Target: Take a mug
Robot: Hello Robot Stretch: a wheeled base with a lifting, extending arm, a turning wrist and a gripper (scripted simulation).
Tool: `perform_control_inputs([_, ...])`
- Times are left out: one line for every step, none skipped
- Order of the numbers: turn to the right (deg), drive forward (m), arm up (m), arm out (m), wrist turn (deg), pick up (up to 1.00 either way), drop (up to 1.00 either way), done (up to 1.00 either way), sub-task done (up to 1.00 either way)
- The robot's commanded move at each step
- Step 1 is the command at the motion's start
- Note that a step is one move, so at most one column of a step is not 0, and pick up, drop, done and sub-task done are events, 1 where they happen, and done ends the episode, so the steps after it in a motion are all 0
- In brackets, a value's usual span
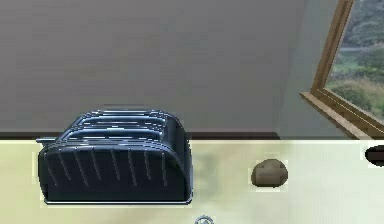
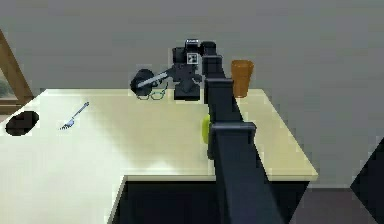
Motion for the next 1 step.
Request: perform_control_inputs([0.0,0.00,0.00,0.00,0.0,0.00,0.00,1.00,0.00])
